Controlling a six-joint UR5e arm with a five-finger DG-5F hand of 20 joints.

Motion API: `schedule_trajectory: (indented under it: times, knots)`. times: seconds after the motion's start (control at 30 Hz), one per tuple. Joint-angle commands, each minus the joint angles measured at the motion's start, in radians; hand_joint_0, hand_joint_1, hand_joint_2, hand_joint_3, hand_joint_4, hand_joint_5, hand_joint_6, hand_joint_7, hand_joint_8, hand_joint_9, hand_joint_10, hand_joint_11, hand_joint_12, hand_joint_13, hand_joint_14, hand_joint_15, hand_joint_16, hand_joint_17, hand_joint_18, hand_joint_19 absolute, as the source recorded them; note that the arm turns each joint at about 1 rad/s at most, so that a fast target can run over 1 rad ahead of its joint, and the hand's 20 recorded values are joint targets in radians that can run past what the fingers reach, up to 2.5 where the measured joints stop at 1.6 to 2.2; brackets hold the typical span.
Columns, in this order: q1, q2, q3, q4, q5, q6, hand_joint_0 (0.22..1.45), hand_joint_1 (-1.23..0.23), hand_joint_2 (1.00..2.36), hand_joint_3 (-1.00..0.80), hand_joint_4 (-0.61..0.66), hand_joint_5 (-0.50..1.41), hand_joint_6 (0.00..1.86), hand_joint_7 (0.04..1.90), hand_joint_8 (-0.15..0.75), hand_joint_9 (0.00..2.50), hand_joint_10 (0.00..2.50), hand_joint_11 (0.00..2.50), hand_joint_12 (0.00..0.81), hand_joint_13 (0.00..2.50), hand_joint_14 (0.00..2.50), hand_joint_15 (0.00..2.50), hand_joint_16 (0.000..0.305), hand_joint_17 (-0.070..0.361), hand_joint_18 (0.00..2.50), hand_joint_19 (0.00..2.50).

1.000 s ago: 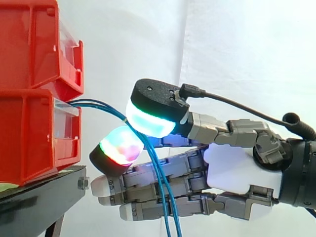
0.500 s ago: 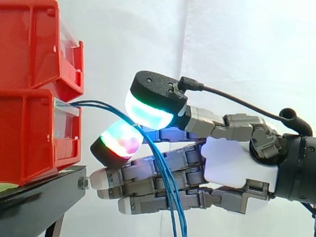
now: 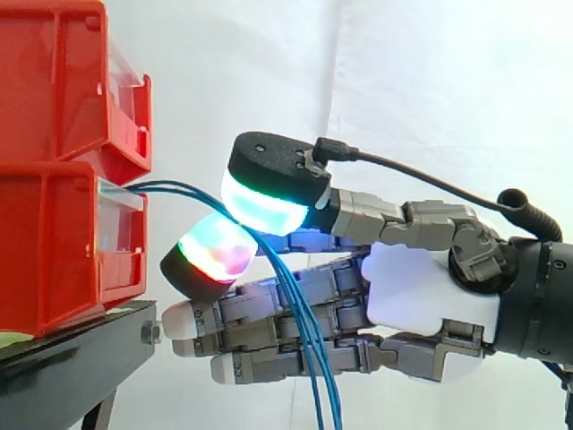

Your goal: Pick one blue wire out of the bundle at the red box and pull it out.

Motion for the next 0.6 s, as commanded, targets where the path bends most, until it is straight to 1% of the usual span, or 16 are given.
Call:
schedule_trajectory:
  times: [0.0, 0.13, 0.27, 0.4, 0.43, 0.57]
  knots:
    - [0.0, 0.0, 0.0, 0.0, -0.001, 0.0, 0.59, -0.67, 1.02, -0.21, 0.24, -0.15, 0.76, 1.06, 0.262, 0.71, 0.01, 0.32, 0.358, 0.3, 0.0, 0.11, 0.052, 0.118, 0.19, 0.27]
    - [0.0, 0.0, 0.0, -0.003, -0.001, 0.0, 0.6, -0.68, 1.02, -0.16, 0.29, -0.16, 0.81, 1.06, 0.28, 0.75, 0.01, 0.4, 0.361, 0.3, 0.0, 0.11, 0.053, 0.119, 0.22, 0.26]
    - [-0.002, 0.0, 0.0, -0.026, -0.008, 0.006, 0.6, -0.69, 1.02, -0.11, 0.31, -0.17, 0.84, 1.08, 0.291, 0.77, 0.01, 0.44, 0.363, 0.32, 0.0, 0.12, 0.053, 0.119, 0.25, 0.26]
    - [-0.002, 0.003, 0.0, -0.043, -0.015, 0.042, 0.61, -0.7, 1.02, -0.09, 0.3, -0.17, 0.85, 1.09, 0.296, 0.78, 0.02, 0.49, 0.365, 0.34, 0.01, 0.13, 0.053, 0.119, 0.26, 0.26]
    - [-0.002, 0.003, 0.0, -0.043, -0.015, 0.042, 0.61, -0.71, 1.02, -0.09, 0.3, -0.17, 0.85, 1.09, 0.296, 0.78, 0.02, 0.49, 0.367, 0.35, 0.0, 0.13, 0.053, 0.12, 0.27, 0.27]
    - [-0.002, 0.005, 0.0, -0.069, -0.034, 0.077, 0.61, -0.73, 1.02, -0.11, 0.32, -0.17, 0.85, 1.06, 0.296, 0.8, 0.02, 0.5, 0.367, 0.35, 0.01, 0.13, 0.053, 0.12, 0.27, 0.27]
